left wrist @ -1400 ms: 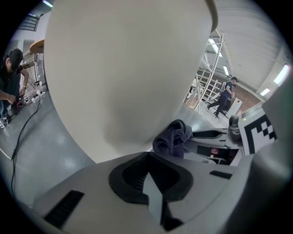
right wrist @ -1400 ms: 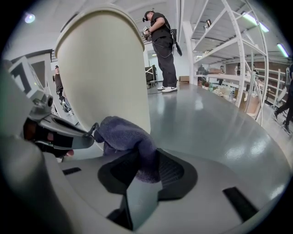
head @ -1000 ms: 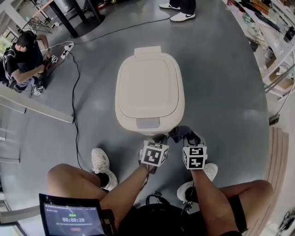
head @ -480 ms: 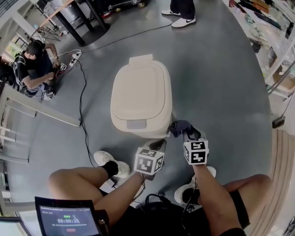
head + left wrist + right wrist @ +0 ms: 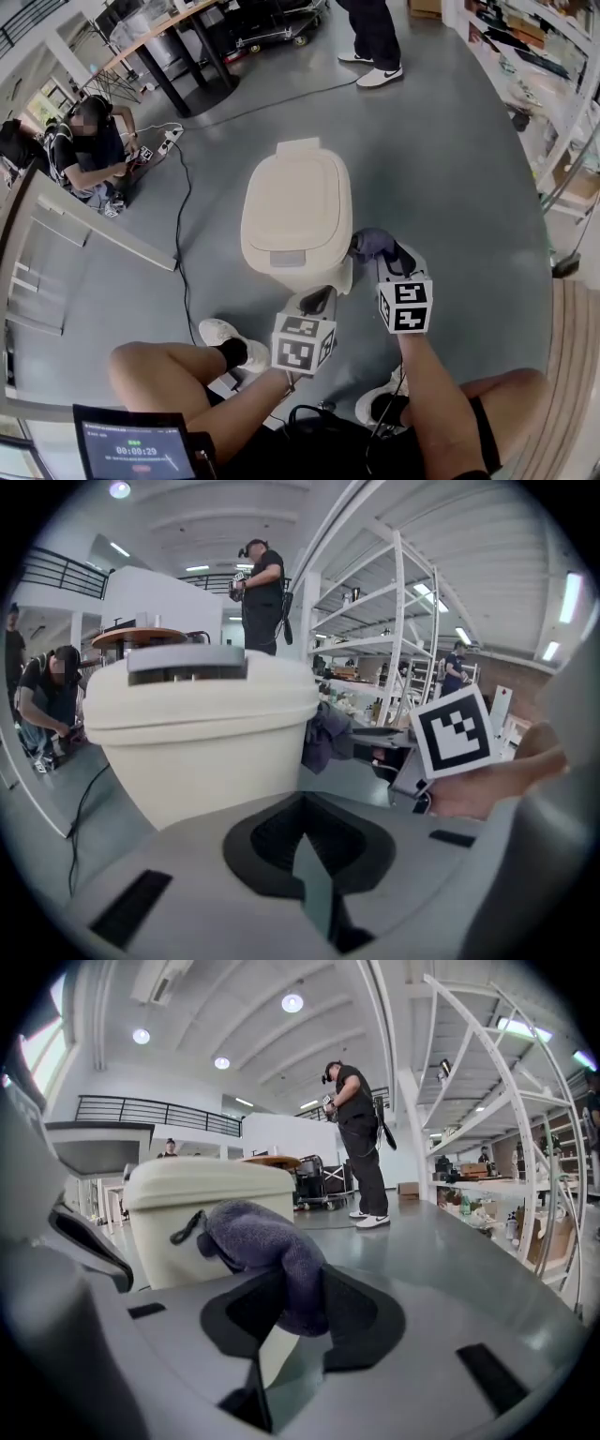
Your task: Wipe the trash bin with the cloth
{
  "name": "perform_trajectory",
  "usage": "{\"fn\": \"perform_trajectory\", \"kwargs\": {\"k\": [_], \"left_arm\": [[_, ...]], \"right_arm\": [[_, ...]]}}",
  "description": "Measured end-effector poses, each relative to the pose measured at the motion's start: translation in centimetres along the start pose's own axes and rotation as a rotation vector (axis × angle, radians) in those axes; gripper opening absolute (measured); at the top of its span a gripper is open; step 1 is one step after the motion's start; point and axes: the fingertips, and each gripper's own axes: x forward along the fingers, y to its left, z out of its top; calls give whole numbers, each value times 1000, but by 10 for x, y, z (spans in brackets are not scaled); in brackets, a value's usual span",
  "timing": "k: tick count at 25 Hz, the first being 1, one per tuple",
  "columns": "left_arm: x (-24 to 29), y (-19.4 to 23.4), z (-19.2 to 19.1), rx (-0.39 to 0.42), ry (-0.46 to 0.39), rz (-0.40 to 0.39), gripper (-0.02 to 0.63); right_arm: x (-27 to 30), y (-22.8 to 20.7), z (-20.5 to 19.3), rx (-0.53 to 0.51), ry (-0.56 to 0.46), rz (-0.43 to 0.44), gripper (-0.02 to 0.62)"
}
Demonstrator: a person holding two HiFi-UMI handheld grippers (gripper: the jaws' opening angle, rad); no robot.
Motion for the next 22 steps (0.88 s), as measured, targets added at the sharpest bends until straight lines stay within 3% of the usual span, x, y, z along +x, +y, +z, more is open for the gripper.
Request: {"fn": "perform_trajectory", "kwargs": {"k": [5, 14, 22], "left_arm": [[-9, -4, 15, -20, -56, -28, -2], [-5, -5, 4, -58, -26, -37, -2], [3, -16, -7, -70, 20, -51, -1]], "right_arm": [[-3, 13, 26, -41, -35, 15, 115], [0, 38, 17, -223, -7, 49, 115], [3, 51, 2, -242, 15, 109, 115]]}}
